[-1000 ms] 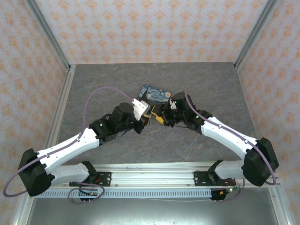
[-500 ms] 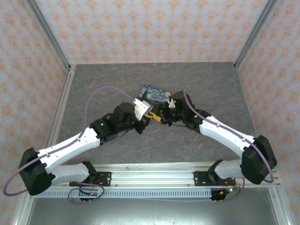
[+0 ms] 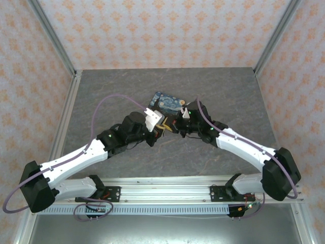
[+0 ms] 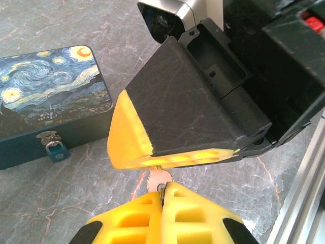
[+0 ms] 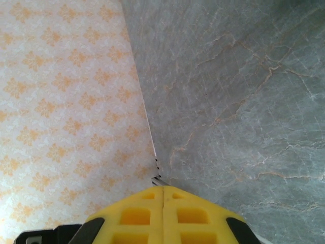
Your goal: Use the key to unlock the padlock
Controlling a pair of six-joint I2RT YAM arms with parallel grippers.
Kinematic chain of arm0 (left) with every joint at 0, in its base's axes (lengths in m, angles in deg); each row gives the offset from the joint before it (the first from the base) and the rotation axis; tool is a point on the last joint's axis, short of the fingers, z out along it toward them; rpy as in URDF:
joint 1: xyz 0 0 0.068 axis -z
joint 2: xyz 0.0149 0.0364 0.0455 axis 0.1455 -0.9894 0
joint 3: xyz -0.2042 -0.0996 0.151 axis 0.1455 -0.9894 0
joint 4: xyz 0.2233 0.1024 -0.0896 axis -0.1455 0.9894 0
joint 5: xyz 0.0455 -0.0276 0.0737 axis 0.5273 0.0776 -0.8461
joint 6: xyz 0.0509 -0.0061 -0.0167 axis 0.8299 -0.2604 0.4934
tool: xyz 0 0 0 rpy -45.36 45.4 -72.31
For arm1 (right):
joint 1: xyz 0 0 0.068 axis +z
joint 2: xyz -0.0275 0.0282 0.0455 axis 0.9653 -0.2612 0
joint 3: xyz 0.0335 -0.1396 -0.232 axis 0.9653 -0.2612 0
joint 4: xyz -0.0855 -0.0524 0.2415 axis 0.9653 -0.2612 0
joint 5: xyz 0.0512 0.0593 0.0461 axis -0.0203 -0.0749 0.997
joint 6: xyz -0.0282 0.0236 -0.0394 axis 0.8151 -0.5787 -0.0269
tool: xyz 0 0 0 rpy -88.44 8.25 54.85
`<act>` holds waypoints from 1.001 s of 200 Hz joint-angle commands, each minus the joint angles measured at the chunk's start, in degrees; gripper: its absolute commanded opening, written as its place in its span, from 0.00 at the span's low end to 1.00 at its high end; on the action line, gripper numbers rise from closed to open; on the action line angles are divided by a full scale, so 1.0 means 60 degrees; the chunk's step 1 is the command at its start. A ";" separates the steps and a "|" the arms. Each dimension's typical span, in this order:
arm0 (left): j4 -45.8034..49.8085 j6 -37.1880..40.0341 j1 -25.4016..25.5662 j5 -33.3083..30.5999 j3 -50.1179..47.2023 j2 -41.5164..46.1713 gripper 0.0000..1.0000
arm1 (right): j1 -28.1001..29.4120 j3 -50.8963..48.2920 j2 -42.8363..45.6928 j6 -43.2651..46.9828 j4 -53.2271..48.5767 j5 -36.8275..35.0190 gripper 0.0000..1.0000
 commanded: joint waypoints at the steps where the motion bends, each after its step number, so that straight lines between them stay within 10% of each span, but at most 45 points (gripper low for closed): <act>1: 0.0176 -0.0265 0.0056 0.0007 -0.0084 0.0453 0.07 | -0.0066 -0.0327 0.0775 0.0881 0.1006 -0.1067 0.00; 17: 0.0292 -0.0632 0.0060 -0.0184 -0.0018 0.0519 0.38 | -0.0066 -0.0298 0.1088 0.1471 0.1174 -0.1316 0.00; 56: 0.0567 -0.2471 -0.0020 -0.1213 0.0347 0.0669 0.75 | -0.0066 -0.0266 0.1695 0.3682 0.1122 -0.1895 0.00; 114: 0.0340 -0.3494 -0.1136 0.2512 0.1216 0.0296 0.72 | -0.0410 0.0274 0.1695 0.7527 0.1342 -0.0230 0.00; 200: -0.5280 -0.6463 -0.1767 0.4182 -0.0316 -0.0220 0.67 | -0.1253 -0.0918 0.1599 0.4441 0.5158 0.0901 0.00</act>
